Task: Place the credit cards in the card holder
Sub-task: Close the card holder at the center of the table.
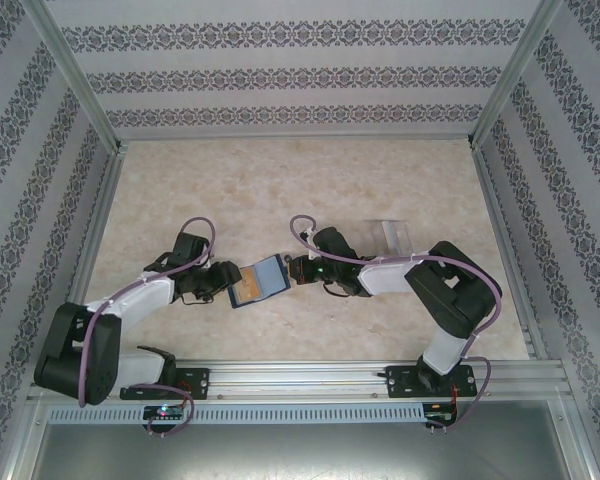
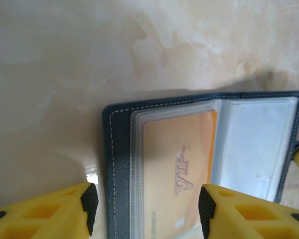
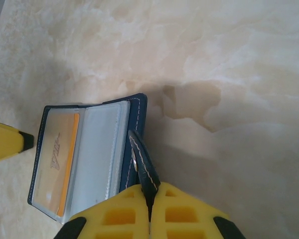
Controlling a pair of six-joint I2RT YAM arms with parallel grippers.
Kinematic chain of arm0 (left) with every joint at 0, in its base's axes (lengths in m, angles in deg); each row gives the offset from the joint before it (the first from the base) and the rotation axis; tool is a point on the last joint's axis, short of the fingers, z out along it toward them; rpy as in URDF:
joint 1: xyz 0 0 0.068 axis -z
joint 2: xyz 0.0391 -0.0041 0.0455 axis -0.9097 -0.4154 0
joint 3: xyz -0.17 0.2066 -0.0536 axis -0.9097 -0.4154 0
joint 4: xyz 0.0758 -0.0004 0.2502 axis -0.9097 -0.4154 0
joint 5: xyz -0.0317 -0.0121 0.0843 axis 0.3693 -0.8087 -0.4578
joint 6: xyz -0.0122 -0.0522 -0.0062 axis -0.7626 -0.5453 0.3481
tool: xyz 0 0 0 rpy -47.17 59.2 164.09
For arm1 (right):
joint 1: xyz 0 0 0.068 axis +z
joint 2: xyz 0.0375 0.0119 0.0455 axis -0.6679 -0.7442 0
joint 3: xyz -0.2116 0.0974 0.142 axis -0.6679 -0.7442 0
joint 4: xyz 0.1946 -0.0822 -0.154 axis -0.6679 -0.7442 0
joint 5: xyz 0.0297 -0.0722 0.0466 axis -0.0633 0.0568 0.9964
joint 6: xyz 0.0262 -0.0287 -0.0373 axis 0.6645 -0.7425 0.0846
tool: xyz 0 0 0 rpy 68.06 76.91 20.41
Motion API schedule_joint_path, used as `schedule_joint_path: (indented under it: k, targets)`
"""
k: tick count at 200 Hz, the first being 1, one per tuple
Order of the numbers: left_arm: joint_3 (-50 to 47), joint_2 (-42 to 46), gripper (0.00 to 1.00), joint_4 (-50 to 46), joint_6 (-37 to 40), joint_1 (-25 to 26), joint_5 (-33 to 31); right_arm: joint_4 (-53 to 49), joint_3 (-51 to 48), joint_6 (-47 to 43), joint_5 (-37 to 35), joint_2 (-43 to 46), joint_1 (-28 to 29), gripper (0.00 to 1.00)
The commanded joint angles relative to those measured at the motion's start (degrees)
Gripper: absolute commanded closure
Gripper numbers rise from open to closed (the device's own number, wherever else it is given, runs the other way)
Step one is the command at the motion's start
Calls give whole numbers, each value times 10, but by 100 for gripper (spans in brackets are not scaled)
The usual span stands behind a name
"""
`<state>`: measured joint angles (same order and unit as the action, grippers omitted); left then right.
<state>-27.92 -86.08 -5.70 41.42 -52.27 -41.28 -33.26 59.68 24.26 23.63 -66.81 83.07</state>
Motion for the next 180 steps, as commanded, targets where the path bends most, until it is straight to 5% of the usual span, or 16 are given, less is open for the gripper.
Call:
schedule_joint_path:
  k: [1, 46, 112, 180]
  targets:
    - [-1, -45, 45, 40, -7, 9, 54, 20, 8, 6, 8, -1, 10, 94]
    - [7, -35, 56, 59, -6, 14, 75, 24, 13, 10, 12, -5, 28, 94]
    - [6, 134, 50, 40, -3, 15, 29, 90, 42, 41, 26, -58, 65, 94]
    - [-8, 16, 49, 154, -39, 15, 75, 155, 76, 49, 64, -116, 84, 87]
